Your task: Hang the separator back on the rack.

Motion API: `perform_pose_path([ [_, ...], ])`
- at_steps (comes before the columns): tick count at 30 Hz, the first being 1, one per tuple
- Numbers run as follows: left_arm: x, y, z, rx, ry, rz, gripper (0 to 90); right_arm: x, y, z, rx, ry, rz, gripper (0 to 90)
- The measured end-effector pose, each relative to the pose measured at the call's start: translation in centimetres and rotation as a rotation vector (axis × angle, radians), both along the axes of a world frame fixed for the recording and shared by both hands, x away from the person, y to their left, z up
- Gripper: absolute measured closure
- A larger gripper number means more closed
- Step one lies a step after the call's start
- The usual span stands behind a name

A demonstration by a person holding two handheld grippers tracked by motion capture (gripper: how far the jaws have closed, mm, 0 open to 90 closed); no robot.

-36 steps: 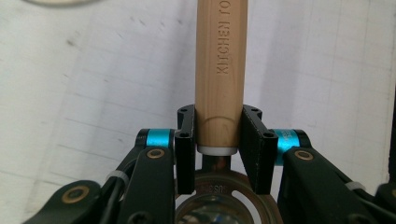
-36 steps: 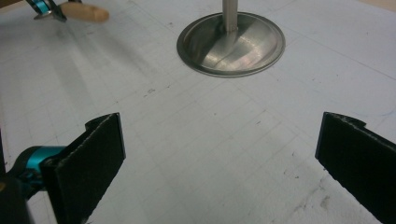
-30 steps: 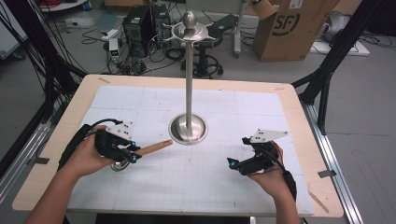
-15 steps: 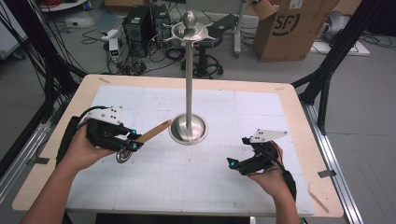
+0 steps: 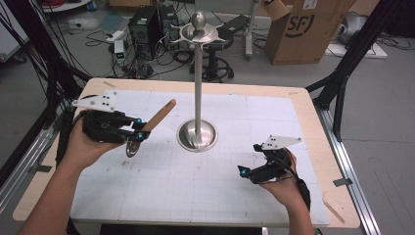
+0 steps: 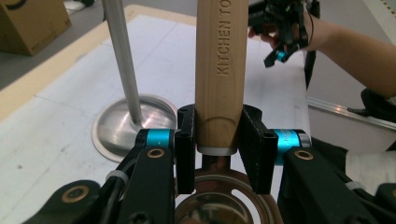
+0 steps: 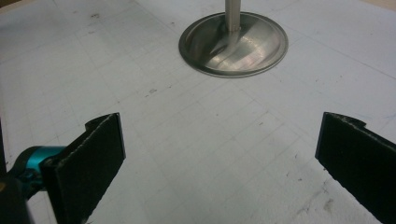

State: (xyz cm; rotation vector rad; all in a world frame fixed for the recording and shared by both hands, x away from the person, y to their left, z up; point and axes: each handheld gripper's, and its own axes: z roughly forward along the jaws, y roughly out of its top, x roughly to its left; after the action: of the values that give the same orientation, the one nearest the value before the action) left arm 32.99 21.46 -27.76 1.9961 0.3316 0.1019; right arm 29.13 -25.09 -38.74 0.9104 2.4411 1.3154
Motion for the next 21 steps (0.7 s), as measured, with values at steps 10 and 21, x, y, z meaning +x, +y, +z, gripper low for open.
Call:
perform_pose_path([
  [10, 0.9, -0.1, 3.1, -0.064, -0.02, 0.05, 69.0, 0.0, 0.1, 0.0, -0.002, -0.005, 0.004, 0.0],
  [21, 1.8, 0.0, 5.5, -0.113, -0.055, 0.091, 69.0, 0.1, 0.0, 0.0, -0.001, -0.008, 0.004, 0.0],
])
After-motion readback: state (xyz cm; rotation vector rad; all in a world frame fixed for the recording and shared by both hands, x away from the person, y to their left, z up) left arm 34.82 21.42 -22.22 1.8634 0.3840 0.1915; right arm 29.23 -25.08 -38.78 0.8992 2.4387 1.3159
